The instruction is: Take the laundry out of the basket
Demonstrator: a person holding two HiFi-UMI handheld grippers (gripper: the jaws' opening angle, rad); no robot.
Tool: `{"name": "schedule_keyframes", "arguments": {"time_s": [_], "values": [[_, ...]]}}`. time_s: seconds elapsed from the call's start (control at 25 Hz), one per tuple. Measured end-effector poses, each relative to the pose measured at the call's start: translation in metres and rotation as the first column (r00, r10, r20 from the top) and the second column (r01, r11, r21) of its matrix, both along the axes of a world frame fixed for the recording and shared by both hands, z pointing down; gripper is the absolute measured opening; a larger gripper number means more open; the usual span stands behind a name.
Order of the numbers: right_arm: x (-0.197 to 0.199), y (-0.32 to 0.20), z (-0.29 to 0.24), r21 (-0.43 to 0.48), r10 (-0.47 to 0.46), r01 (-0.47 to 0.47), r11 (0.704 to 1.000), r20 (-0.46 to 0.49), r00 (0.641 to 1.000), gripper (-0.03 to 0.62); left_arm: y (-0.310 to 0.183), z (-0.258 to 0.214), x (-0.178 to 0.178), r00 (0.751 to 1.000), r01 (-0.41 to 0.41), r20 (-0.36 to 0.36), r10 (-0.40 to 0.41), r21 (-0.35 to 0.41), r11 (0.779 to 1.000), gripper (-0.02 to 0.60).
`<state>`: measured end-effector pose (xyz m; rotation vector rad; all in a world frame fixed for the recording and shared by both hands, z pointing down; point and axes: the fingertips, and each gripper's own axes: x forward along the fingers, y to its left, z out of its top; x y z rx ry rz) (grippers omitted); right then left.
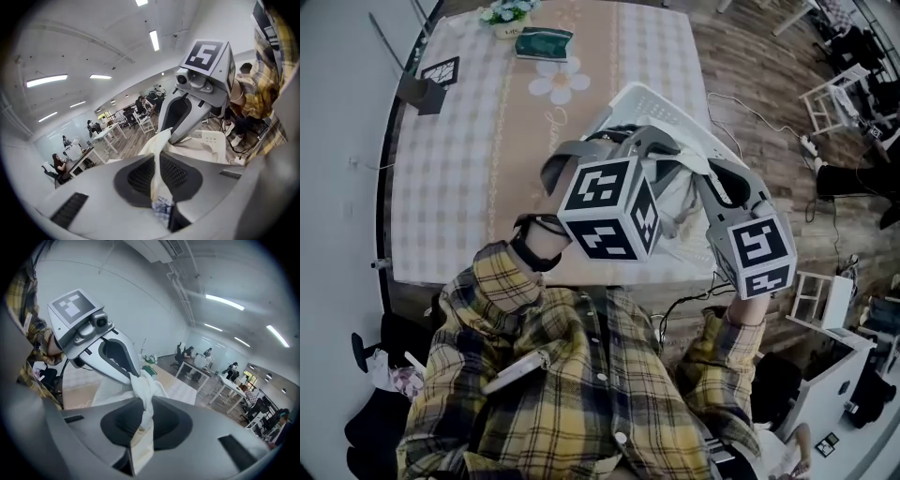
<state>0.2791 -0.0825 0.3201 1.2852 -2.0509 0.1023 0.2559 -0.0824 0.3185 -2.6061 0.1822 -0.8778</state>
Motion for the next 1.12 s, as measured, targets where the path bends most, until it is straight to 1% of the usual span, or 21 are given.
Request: {"name": "schedule_keyframes", "arguments": {"time_s": [0.24,0.44,0.64,0.76,0.92,1.04,1.12], "values": [[-0.050,-0.010,-0.041,0.091,0.014,-0.015,0.996,0.007,1.000,0.067,-0.006,-0.036,-0.050,0.997,0.016,-0.078,-0.013,0.038,0.999,0.055],[-0.098,-0.017,-0.075,0.169,0.012,-0.015,0.985,0.019,1.000,0.067,-0.013,-0.068,-0.098,0.990,0.031,-0.142,-0.020,0.070,0.997,0.055],[-0.153,-0.023,-0.104,0.219,-0.008,0.007,0.976,0.007,1.000,0.067,-0.020,-0.092,-0.150,0.982,0.063,-0.184,-0.042,0.106,0.992,0.055],[-0.189,-0.030,-0.118,0.254,-0.038,0.037,0.967,0.001,0.999,0.066,-0.026,-0.104,-0.186,0.974,0.102,-0.214,-0.075,0.118,0.988,0.055],[-0.238,-0.039,-0.122,0.268,-0.089,0.082,0.960,0.014,0.996,0.067,-0.035,-0.110,-0.236,0.967,0.157,-0.220,-0.125,0.136,0.978,0.055],[-0.273,-0.046,-0.120,0.275,-0.137,0.122,0.954,0.035,0.990,0.067,-0.042,-0.107,-0.270,0.965,0.199,-0.202,-0.168,0.144,0.969,0.055],[-0.302,-0.055,-0.116,0.278,-0.191,0.171,0.945,0.044,0.981,0.066,-0.050,-0.102,-0.298,0.959,0.247,-0.181,-0.218,0.152,0.957,0.055]]}}
